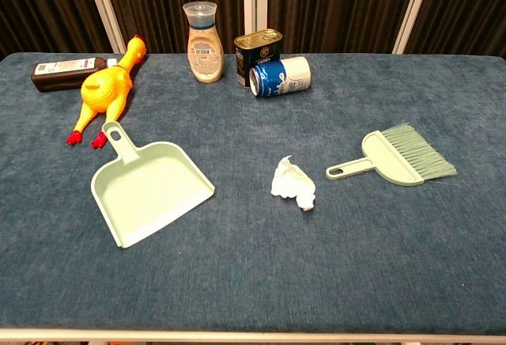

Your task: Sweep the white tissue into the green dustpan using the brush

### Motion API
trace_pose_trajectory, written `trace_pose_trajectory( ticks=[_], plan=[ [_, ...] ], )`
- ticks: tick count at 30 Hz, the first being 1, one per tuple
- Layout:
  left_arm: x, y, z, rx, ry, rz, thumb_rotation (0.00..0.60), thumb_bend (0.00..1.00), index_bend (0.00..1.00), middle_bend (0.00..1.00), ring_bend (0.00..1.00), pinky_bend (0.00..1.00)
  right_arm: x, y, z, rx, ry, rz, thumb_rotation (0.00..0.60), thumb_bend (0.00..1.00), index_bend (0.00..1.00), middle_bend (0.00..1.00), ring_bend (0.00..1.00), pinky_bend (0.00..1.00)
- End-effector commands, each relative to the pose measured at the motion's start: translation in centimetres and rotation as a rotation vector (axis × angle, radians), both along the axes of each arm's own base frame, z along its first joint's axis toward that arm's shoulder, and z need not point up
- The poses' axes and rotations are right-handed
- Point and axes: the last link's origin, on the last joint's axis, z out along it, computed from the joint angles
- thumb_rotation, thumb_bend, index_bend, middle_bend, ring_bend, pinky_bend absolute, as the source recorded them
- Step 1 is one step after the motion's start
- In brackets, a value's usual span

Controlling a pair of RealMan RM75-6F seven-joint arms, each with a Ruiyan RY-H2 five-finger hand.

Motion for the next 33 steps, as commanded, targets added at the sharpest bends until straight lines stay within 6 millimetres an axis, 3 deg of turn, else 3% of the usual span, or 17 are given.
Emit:
trace_pose_trajectory(
  ticks=[1,12,16,19,24,33],
  plan=[
    [0.0,-0.1,0.0,0.000,-0.002,0.004,0.600,0.11,0.27,0.31,0.25,0.16,-0.1,0.0,0.0,0.002,-0.005,-0.003,0.600,0.17,0.00,0.13,0.00,0.00],
    [0.2,-0.6,0.3,-0.013,-0.010,0.007,0.600,0.11,0.27,0.31,0.25,0.16,0.3,-0.5,0.1,0.032,-0.016,0.032,0.600,0.17,0.01,0.15,0.00,0.00],
    [0.4,-0.6,0.5,-0.012,-0.008,0.000,0.600,0.11,0.27,0.31,0.25,0.16,1.9,-2.4,-0.8,0.084,0.021,0.104,0.600,0.19,0.12,0.22,0.00,0.00],
    [0.5,-0.6,0.6,-0.012,-0.009,-0.004,0.600,0.11,0.27,0.31,0.25,0.16,3.6,-4.5,-2.7,0.151,0.077,0.154,0.600,0.18,0.22,0.26,0.00,0.00],
    [0.6,-0.3,0.5,-0.038,-0.008,-0.002,0.600,0.11,0.27,0.31,0.25,0.16,6.2,-7.6,-7.3,0.286,0.167,0.210,0.600,0.12,0.23,0.27,0.00,0.00],
    [0.8,0.2,0.6,-0.053,-0.007,-0.010,0.600,0.11,0.27,0.31,0.25,0.16,9.2,-10.7,-14.4,0.341,0.289,0.278,0.600,0.11,0.32,0.28,0.00,0.00]
  ],
)
